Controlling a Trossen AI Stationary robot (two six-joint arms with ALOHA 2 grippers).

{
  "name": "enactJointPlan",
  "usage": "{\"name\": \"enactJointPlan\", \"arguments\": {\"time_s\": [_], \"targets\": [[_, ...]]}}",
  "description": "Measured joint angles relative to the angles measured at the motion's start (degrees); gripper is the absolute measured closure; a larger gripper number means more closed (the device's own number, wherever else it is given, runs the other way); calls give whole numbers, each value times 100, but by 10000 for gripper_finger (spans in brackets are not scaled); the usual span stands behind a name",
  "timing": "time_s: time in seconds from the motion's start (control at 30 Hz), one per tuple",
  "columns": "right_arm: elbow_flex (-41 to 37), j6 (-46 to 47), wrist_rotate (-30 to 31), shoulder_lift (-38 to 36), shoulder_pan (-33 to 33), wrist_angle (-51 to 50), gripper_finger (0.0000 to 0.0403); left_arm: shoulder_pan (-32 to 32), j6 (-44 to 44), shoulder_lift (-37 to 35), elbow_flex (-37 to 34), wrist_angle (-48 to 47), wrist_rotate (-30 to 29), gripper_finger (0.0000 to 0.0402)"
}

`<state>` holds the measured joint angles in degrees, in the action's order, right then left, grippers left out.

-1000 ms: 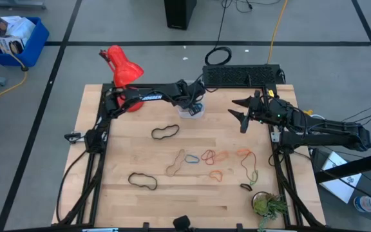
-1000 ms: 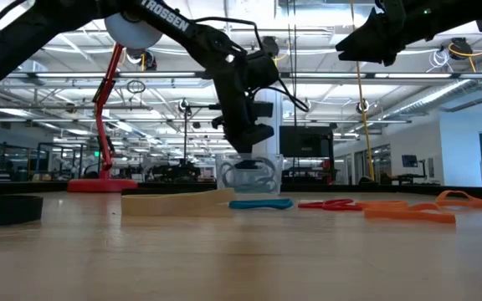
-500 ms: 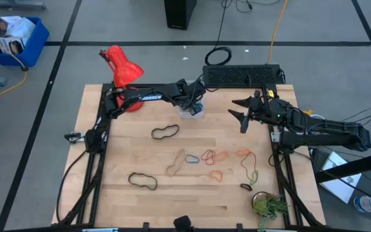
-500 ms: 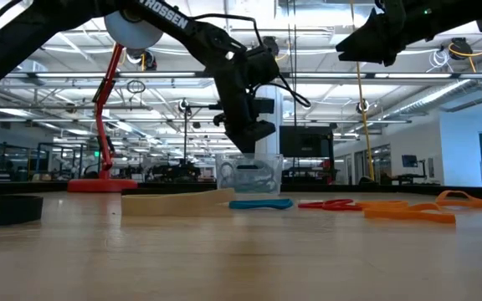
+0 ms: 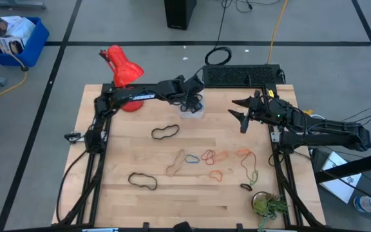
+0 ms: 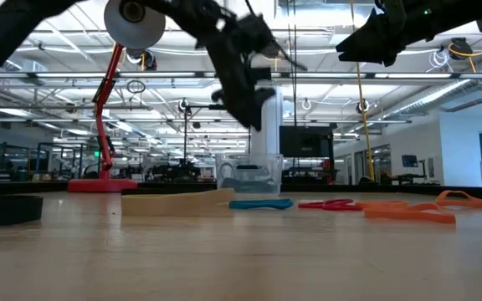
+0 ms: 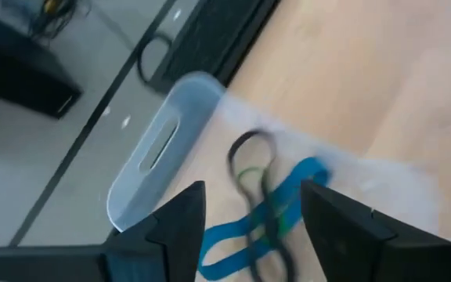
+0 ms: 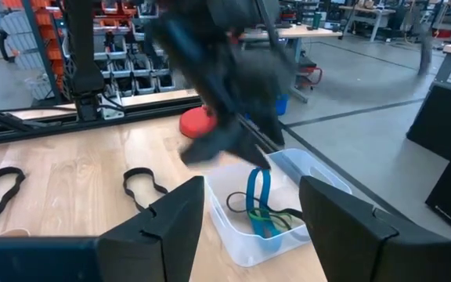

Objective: Pick and place rubber bands into bin
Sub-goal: Put the black rubber band into the transparent bin

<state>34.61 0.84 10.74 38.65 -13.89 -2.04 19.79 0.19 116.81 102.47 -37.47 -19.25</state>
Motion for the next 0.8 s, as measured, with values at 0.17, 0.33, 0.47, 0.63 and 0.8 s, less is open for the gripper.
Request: {"name": "enactJointPlan", "arguments": {"time_s": [0.17,0.33,0.47,0.63,0.8], "targets": [[0,0,-1,0,0,0,195,-229,30,-966,1,-99,503,182],[0,0,-2,0,0,0,195,-432,100,-2001,5,-452,997,185],[0,-2,-2,0,0,2,195,-578,107,-2808,6,-1027,1160,185],[0,-1,-2,0,0,4,195,-707,-73,-3494,7,-2047,1259,186],[0,-21,-2,0,2,9,195,-906,-187,-3693,7,-2712,1534,186]]}}
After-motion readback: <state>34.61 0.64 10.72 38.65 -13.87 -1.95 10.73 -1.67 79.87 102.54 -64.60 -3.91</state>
